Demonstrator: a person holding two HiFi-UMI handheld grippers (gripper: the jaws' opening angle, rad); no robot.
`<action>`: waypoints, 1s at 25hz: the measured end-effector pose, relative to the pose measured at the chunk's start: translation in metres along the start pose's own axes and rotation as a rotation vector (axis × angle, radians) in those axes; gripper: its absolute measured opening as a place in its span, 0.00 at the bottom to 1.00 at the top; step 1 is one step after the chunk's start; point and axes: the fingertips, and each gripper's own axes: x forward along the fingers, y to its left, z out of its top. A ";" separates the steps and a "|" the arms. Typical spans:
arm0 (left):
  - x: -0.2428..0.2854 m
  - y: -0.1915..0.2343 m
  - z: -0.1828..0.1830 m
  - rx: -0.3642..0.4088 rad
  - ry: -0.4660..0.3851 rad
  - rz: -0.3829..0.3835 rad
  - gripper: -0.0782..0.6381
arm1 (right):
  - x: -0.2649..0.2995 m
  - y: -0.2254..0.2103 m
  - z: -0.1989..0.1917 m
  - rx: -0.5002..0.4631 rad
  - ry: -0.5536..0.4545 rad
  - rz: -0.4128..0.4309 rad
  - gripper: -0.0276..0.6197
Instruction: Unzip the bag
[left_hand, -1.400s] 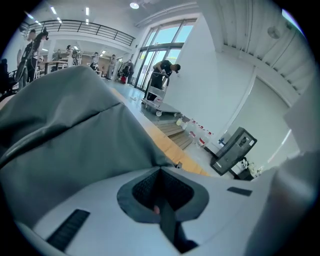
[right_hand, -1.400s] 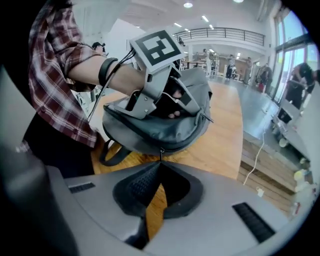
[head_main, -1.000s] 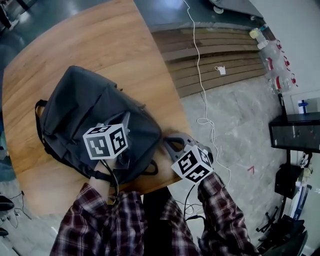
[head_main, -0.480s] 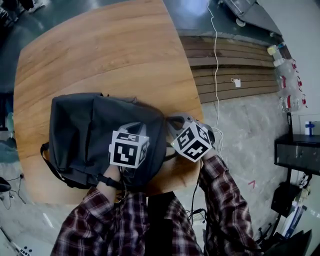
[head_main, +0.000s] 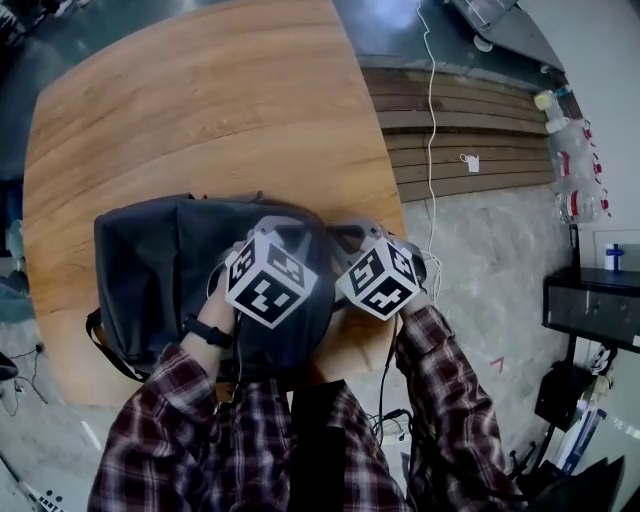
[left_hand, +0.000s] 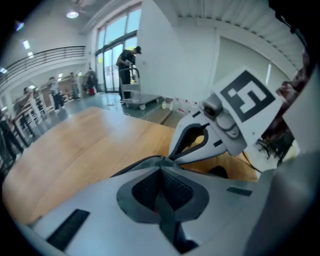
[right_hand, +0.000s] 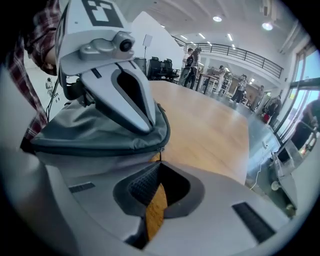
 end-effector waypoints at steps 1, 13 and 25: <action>0.007 -0.001 -0.001 0.047 0.039 -0.021 0.12 | -0.001 0.001 0.000 0.001 0.005 -0.001 0.06; 0.026 0.002 -0.002 -0.050 0.031 -0.137 0.12 | -0.033 0.045 -0.014 0.076 0.070 0.005 0.06; 0.030 0.018 0.002 -0.140 0.044 -0.139 0.12 | -0.077 0.125 -0.010 0.085 0.115 0.025 0.06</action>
